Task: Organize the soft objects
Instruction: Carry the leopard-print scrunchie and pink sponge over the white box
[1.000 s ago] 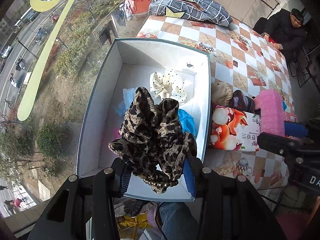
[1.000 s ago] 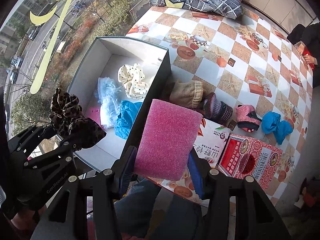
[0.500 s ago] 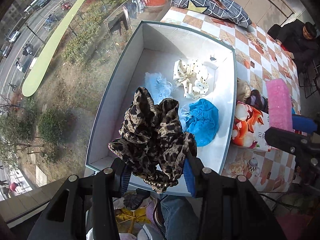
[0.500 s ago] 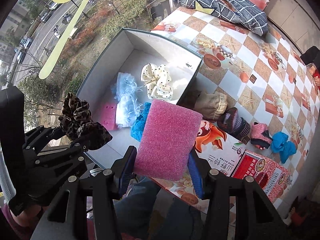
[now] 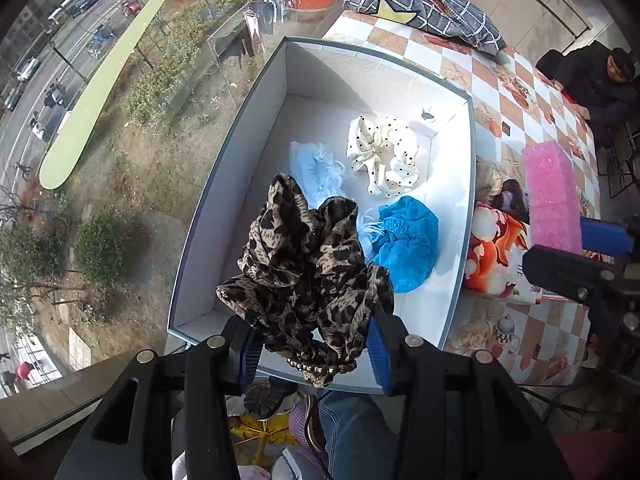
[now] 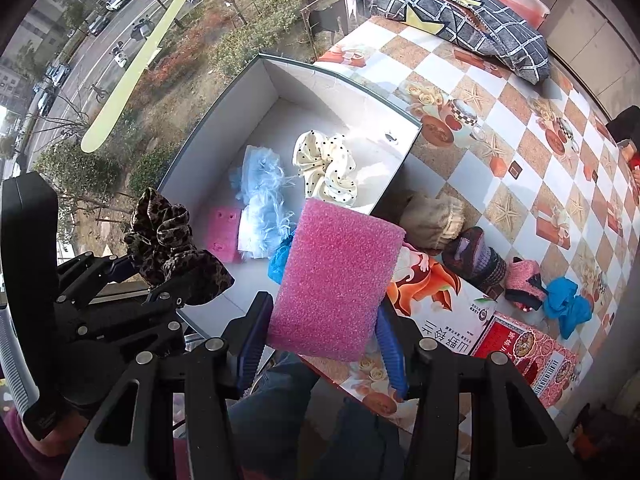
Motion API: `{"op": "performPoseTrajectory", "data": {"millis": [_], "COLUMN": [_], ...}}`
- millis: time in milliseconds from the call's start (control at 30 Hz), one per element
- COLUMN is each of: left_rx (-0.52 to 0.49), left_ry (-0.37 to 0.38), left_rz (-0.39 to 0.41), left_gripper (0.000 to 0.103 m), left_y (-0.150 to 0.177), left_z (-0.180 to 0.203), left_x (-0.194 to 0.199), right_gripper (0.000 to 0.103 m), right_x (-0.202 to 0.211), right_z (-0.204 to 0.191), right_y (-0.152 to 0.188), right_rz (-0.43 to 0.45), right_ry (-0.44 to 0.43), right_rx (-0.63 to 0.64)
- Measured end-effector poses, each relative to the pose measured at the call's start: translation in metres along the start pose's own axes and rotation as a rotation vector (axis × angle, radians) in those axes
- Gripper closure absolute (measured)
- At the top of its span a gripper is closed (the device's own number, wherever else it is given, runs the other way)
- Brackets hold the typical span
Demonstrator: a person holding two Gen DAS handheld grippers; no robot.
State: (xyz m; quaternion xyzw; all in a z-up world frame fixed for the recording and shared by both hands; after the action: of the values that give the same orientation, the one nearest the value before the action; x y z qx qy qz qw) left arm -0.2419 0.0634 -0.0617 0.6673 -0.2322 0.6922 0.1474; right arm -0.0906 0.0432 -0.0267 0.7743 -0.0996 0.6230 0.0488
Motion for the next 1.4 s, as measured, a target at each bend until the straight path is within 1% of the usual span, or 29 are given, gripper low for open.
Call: {"op": "performPoseTrajectory", "data": {"millis": [267,1100,1400], "left_rx": [0.009,0.011,0.024], "left_ry": [-0.005,-0.015,-0.022], "left_rz": [-0.005,-0.016,-0.021], "left_gripper": [0.054,0.054,0.054], "left_y": [0.000,-0.002,-0.003], "left_z": [-0.002,-0.002,-0.003], "left_x": [-0.002,-0.005,-0.007], "right_gripper": [0.051,0.051,0.051], "right_x": [0.001,-0.002,-0.006], "right_z": [-0.007,-0.009,-0.013], "right_y": [-0.005,-0.009,-0.019], "right_rz": [0.011,0.007,0.007], "right_ry": [-0.006,-0.012,-0.017], "right_rx": [0.019,0.020,0.031]}}
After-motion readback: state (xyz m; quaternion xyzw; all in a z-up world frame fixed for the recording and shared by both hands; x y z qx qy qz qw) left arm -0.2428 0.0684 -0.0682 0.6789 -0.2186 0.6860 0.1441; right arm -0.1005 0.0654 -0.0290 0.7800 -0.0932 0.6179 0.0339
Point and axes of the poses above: each gripper's, at about its wrist camera, not at the fingertips, and x roughly against the way its jaws point, z to its right, y to its underside, the point moved 1 cm from there along -x, roughly the way its jaws point, and after that the axes turned 7 degrees about -x, right-handed, at the moved point
